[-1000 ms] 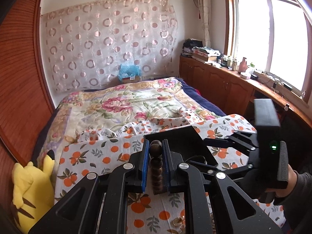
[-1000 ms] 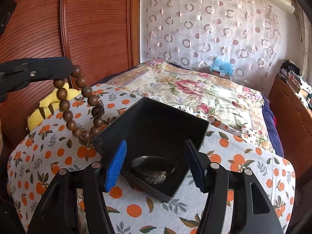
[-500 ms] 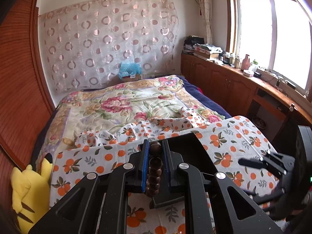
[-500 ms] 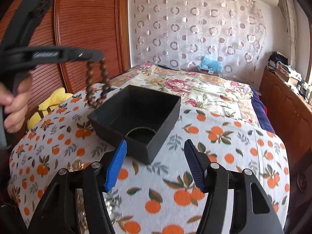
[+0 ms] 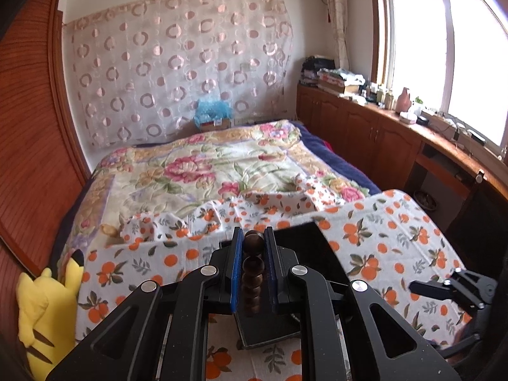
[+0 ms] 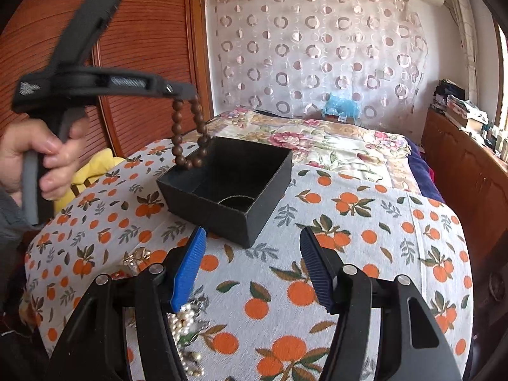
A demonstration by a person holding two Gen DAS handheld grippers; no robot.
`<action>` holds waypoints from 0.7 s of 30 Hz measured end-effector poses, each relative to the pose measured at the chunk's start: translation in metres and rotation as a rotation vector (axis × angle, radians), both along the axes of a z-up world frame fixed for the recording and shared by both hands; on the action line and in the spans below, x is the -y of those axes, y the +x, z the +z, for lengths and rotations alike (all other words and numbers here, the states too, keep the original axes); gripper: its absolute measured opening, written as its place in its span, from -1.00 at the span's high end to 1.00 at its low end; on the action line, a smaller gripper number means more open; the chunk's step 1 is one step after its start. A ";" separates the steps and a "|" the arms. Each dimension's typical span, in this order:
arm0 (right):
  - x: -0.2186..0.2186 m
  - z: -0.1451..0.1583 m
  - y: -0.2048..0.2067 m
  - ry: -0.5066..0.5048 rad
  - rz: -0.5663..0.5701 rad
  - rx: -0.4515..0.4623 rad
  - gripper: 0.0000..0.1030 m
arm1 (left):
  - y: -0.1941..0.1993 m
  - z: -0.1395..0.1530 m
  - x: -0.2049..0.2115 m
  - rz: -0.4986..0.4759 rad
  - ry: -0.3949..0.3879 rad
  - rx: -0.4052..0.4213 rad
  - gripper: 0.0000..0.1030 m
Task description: Organize jewelry
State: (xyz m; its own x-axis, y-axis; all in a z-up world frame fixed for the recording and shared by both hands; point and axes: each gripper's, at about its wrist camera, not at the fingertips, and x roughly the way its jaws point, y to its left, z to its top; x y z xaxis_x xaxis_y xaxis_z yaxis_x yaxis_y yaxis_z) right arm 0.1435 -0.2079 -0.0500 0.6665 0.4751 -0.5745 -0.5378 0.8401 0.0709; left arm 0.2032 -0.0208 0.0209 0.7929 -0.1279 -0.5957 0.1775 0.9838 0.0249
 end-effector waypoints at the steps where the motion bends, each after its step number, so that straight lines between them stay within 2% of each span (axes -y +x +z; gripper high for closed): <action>1: 0.001 0.000 -0.002 0.004 0.000 -0.001 -0.24 | 0.002 -0.005 0.000 0.002 0.002 -0.015 0.76; 5: 0.003 -0.002 -0.013 0.010 0.004 -0.006 -0.24 | -0.002 -0.019 -0.002 -0.010 0.001 -0.044 0.68; 8: 0.005 -0.003 -0.024 0.007 0.004 -0.005 -0.24 | -0.016 -0.027 -0.003 -0.016 0.004 -0.045 0.40; 12: 0.009 -0.007 -0.041 0.016 0.007 -0.013 -0.24 | -0.041 -0.040 -0.004 -0.038 0.007 -0.057 0.31; 14: 0.012 -0.011 -0.049 0.020 0.006 -0.028 -0.24 | -0.055 -0.047 -0.006 -0.045 0.003 -0.063 0.12; 21: 0.015 -0.027 -0.073 0.005 -0.002 -0.062 -0.24 | -0.101 -0.069 -0.010 -0.068 -0.048 -0.100 0.10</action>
